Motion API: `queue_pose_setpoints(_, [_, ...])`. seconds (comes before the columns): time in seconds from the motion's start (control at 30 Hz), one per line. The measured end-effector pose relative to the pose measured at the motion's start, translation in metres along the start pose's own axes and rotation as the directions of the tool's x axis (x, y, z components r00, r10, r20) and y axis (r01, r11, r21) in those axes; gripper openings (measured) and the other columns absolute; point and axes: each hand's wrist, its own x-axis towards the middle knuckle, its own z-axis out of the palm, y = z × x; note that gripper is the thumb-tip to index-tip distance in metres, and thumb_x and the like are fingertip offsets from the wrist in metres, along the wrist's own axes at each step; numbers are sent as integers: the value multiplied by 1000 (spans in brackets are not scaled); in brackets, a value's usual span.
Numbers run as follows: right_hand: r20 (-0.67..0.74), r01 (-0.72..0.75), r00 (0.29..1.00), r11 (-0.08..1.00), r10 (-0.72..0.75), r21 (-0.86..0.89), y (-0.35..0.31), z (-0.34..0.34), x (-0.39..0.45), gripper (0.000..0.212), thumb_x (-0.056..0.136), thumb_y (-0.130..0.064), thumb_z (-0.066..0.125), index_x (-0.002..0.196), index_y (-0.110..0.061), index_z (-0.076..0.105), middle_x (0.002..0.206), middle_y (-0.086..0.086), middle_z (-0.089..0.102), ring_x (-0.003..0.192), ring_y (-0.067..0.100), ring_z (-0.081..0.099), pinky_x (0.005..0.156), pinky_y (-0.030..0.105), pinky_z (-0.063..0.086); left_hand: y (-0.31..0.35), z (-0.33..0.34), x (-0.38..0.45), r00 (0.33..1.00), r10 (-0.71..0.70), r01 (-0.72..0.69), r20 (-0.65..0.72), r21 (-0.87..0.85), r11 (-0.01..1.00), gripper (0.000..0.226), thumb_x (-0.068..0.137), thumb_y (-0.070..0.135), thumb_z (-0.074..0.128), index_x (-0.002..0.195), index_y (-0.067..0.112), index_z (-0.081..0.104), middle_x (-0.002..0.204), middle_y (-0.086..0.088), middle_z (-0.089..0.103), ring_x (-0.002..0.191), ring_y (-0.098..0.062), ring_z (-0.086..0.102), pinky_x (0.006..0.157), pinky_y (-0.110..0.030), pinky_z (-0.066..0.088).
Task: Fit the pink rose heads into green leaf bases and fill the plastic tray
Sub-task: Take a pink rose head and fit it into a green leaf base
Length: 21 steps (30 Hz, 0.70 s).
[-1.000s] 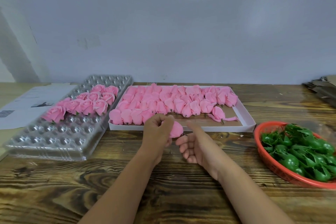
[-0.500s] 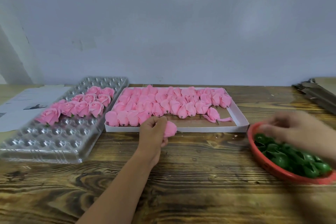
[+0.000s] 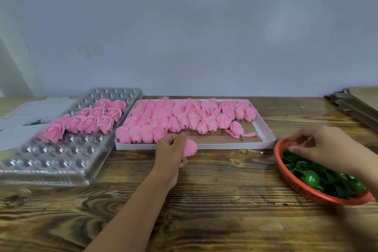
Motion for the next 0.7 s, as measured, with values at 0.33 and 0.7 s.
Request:
queue_pose_setpoints(0.33, [291, -23, 950, 953, 115, -301, -2, 23, 19, 15, 91, -25, 62, 86, -32, 74, 93, -12, 70, 87, 10, 62, 84, 29, 50, 0, 0, 1, 1000, -21, 21, 3, -2, 1000, 26, 100, 15, 60, 75, 8, 56, 99, -15, 56, 57, -8, 50, 38, -17, 31])
queue_pose_setpoints(0.7, [455, -19, 865, 918, 213, -395, -8, 19, 29, 29, 95, -16, 48, 82, -22, 73, 92, -5, 70, 86, 13, 63, 88, 33, 52, -1, -1, 2, 1000, -30, 30, 5, -10, 999, 26, 100, 16, 60, 76, 9, 56, 104, -18, 56, 46, -5, 50, 37, -17, 31])
